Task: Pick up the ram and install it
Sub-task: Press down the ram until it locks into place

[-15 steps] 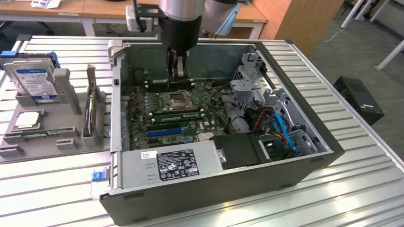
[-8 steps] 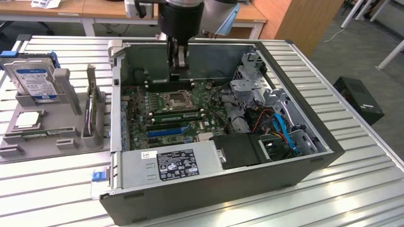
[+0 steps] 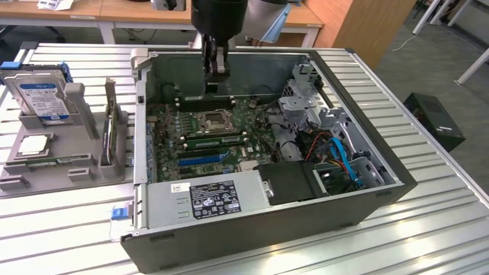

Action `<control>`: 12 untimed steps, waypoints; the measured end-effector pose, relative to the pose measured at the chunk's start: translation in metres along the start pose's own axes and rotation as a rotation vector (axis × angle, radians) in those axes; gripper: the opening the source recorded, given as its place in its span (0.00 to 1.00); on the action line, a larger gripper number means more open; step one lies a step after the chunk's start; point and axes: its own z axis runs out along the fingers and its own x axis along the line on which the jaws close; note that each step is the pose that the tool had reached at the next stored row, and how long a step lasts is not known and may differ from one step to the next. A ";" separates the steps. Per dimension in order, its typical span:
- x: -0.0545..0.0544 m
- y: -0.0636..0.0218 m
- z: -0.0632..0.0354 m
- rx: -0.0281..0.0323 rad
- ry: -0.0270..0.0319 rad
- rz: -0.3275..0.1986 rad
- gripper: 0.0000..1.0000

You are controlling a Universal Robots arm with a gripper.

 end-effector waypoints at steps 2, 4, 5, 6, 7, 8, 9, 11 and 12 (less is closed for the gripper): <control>0.000 0.0000 -0.0001 -0.0001 0.0001 0.000 0.11; 0.000 -0.0023 -0.0002 -0.0004 0.0004 0.000 0.11; 0.000 -0.0041 -0.0002 -0.0005 0.0003 0.000 0.11; 0.000 -0.0063 -0.0002 -0.0008 0.0002 0.000 0.11; 0.000 -0.0088 -0.0002 -0.0013 0.0003 0.000 0.11; 0.000 -0.0114 -0.0002 -0.0018 0.0003 0.000 0.11; 0.000 -0.0142 -0.0003 -0.0025 0.0003 0.000 0.11; -0.001 -0.0194 -0.0004 -0.0040 0.0003 0.000 0.11; -0.001 -0.0218 -0.0004 -0.0048 0.0003 0.000 0.11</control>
